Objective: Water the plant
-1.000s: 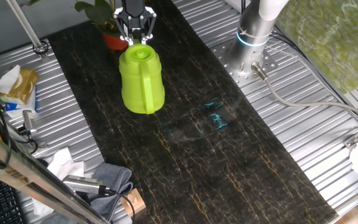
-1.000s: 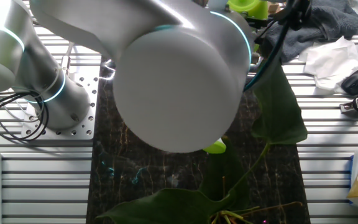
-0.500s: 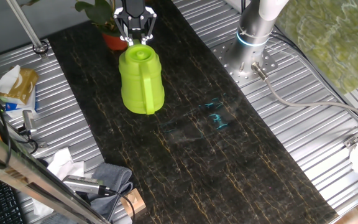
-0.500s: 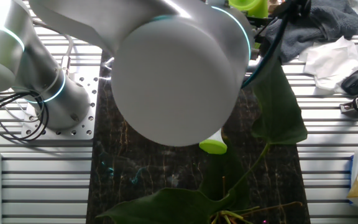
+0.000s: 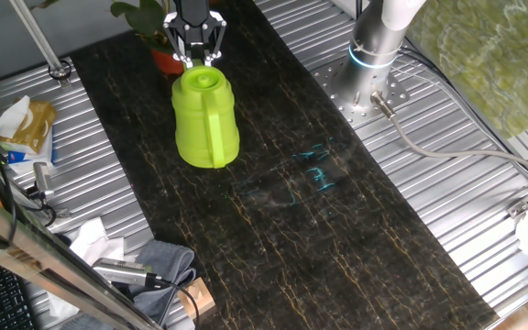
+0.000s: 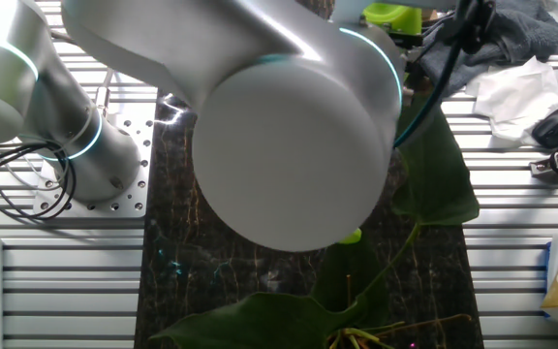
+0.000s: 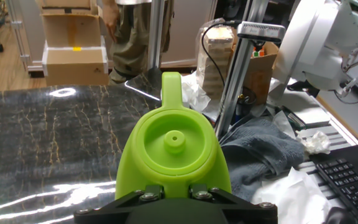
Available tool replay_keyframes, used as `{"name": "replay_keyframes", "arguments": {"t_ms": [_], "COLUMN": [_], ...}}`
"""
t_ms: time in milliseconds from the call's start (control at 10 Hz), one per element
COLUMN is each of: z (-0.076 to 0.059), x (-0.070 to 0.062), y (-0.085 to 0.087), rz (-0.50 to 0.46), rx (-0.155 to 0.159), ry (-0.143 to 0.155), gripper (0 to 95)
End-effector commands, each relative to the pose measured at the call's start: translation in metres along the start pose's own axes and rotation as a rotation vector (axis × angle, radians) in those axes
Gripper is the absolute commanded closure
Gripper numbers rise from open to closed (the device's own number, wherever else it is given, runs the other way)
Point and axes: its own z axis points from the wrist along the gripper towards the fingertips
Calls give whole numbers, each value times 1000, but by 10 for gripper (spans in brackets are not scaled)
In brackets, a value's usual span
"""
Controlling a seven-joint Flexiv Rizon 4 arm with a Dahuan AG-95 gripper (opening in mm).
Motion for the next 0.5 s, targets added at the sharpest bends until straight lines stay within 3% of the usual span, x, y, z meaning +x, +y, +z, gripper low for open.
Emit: {"name": "replay_keyframes", "arguments": {"t_ms": [100,500], "z": [0,0], "x": [-1,-1], "y": [0,0], "rz": [1,2], "rx": [1,-1], "ry": [0,-2], "gripper": [950,950]}}
